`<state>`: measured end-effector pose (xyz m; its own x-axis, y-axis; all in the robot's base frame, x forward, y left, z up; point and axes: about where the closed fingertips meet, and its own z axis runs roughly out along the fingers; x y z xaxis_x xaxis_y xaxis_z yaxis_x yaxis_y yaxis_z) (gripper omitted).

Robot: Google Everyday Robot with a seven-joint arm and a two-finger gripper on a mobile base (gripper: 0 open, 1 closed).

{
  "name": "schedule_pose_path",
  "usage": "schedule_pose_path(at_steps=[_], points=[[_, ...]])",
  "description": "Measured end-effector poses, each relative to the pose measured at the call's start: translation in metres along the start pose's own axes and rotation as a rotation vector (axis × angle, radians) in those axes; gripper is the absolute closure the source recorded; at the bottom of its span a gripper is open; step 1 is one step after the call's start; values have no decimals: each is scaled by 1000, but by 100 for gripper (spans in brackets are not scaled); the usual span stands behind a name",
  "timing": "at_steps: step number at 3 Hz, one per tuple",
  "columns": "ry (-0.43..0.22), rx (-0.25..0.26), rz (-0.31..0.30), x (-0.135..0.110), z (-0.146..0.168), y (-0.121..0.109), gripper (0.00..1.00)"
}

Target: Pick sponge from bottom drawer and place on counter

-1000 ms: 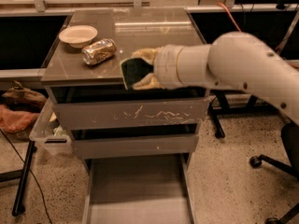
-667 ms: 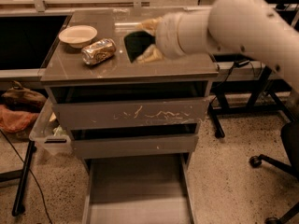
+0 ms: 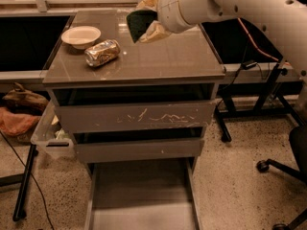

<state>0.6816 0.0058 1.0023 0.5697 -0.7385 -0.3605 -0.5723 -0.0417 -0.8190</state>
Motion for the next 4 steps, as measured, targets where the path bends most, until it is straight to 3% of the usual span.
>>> schedule_pose_path(at_steps=[1,2,4], points=[[-16,-9,19,15,16,-9,100],[-48,-36,77,44,44,-14,100],[-154,-41,324,95,74,28,100]])
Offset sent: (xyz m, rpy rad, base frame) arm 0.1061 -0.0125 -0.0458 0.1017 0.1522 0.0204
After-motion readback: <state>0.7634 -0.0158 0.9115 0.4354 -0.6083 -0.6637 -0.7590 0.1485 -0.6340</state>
